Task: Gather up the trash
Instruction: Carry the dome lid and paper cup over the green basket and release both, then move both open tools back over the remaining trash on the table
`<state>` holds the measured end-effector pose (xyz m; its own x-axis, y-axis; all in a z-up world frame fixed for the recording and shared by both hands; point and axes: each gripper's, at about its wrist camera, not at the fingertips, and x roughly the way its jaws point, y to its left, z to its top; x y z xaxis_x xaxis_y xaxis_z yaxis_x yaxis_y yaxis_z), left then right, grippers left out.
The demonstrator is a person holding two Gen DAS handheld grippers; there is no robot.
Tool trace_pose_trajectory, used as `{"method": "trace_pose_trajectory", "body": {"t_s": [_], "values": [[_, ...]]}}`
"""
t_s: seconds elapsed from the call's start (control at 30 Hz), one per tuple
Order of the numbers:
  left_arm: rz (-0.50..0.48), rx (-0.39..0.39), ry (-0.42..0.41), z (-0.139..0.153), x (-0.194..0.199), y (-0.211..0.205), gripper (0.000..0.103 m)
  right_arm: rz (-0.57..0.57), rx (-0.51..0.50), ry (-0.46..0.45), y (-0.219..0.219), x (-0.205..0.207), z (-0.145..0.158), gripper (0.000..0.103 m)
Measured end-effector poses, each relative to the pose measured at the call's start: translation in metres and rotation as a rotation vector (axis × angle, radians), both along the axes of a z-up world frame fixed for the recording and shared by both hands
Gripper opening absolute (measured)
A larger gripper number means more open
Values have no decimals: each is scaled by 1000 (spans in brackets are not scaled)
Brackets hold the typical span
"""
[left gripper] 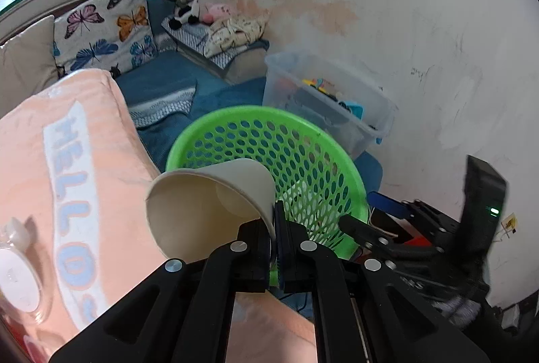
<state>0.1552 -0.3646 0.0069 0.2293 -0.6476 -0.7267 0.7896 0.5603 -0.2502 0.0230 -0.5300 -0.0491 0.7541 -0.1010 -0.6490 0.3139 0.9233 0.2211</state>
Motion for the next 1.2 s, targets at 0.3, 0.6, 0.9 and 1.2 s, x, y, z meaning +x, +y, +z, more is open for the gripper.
{"method": "trace_pose_trajectory", "body": {"t_s": [0.3,0.6,0.9,1.2], "values": [[-13,46,38,-20,4,-22,6,-8,35,2,-2,-12,-7,71],[-2,34,40,-22,-2,-13,50,-7,44,0,4,-19,-6,71],[64,-14,16,-8,-8,31,55,27,36,-9,25,-22,2,71],[222,-31,-57,4,-16,107,58,120,19,-20,69,-6,13,76]]}}
